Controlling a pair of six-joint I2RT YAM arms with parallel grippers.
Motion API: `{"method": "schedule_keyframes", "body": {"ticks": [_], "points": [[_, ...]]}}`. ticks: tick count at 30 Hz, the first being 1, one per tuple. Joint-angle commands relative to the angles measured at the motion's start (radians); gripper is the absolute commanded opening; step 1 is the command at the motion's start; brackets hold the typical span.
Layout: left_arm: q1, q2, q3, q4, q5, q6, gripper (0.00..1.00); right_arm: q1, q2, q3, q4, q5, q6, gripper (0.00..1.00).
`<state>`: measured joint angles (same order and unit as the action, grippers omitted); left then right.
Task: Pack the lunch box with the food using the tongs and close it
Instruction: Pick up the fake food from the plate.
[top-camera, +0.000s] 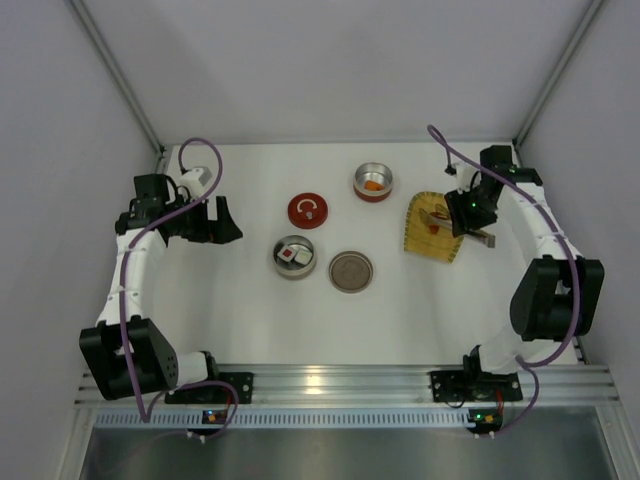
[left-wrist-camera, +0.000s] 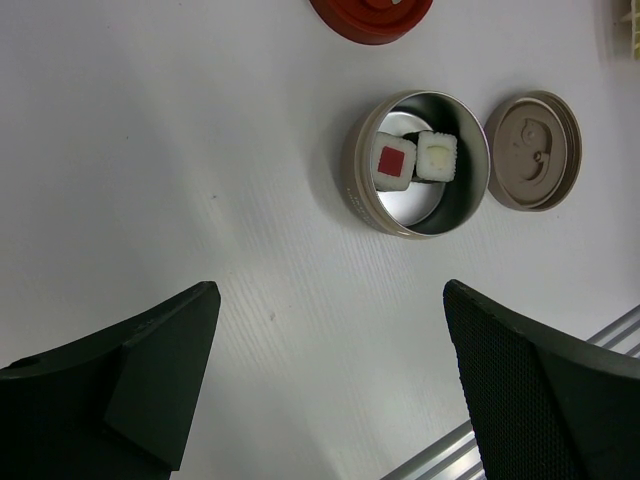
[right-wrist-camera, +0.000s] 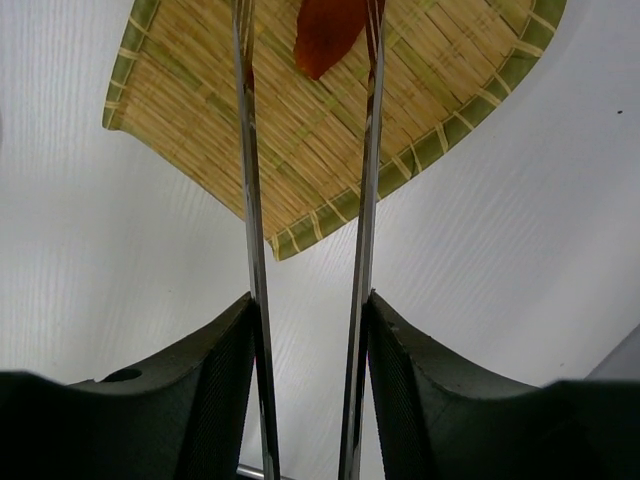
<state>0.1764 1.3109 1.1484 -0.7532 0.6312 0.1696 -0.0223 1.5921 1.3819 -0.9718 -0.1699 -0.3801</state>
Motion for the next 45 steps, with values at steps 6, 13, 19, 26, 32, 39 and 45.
{"method": "schedule_keyframes", "body": {"ticks": [6,13,19,26,32,39,45], "points": [[0.006,-0.027,-0.010,0.032,0.010,0.015,0.98,0.015,-0.003,-0.024,0.093,0.084,0.024,0.44],[0.006,-0.033,-0.018,0.035,0.009,0.016,0.98,0.015,-0.038,-0.044,0.078,0.124,0.001,0.44],[0.006,-0.044,-0.019,0.035,0.009,0.013,0.98,0.015,-0.054,-0.052,0.053,0.064,-0.003,0.34],[0.006,-0.042,-0.018,0.034,0.016,0.005,0.98,0.061,-0.046,-0.023,0.027,0.038,-0.003,0.13],[0.006,-0.035,-0.018,0.041,0.019,0.001,0.98,0.061,-0.057,0.075,-0.002,0.014,-0.019,0.00],[0.006,-0.029,-0.015,0.046,0.018,0.001,0.98,0.061,-0.015,0.230,-0.024,-0.014,-0.006,0.00],[0.006,-0.025,-0.021,0.051,0.012,0.008,0.98,0.068,0.051,0.368,-0.028,-0.054,0.021,0.00]]}}
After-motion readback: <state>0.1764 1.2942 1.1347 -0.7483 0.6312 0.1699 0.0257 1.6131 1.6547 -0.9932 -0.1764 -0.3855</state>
